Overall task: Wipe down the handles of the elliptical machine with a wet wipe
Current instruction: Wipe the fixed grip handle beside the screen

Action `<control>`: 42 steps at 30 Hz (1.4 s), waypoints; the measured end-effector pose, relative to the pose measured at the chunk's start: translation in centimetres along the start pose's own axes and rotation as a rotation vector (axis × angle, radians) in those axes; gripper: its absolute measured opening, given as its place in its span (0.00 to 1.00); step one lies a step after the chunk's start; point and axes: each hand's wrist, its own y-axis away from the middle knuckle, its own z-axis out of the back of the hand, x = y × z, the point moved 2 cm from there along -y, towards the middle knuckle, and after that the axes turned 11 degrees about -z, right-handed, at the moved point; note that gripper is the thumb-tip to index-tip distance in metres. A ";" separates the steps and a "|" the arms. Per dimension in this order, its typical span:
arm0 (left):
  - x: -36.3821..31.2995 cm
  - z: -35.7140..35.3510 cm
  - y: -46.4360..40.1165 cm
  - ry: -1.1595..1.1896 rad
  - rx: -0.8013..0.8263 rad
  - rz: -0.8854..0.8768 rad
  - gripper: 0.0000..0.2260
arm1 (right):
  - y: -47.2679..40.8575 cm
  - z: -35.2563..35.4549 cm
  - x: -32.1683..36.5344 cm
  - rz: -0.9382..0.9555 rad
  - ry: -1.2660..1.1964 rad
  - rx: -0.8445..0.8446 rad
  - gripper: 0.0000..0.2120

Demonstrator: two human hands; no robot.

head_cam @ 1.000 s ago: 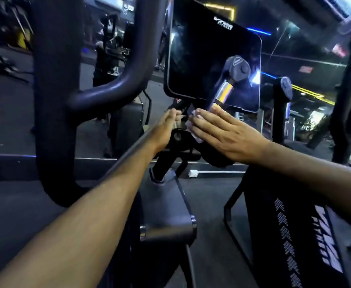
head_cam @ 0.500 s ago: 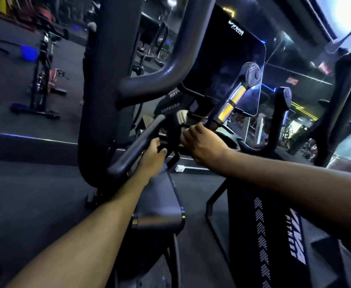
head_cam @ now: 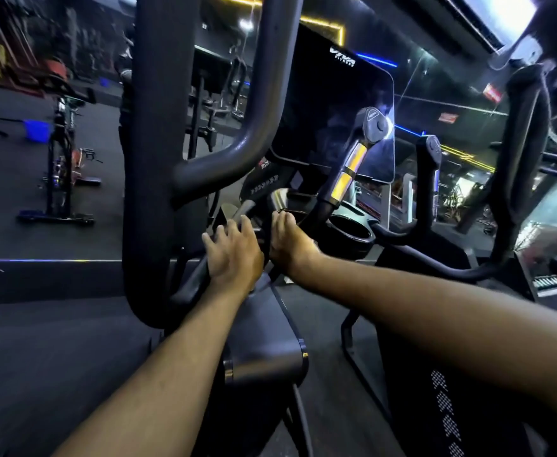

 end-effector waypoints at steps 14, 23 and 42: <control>-0.1 -0.3 -0.2 -0.297 0.192 -0.042 0.29 | 5.5 -2.2 -12.9 0.145 -0.254 -0.363 0.26; 0.1 -0.2 0.1 -0.259 0.161 -0.083 0.33 | 1.5 0.0 -2.2 -0.044 -0.183 -0.113 0.27; -0.1 -0.2 0.5 -0.366 0.209 -0.141 0.36 | 5.1 -3.1 -9.9 0.138 -0.313 -0.478 0.20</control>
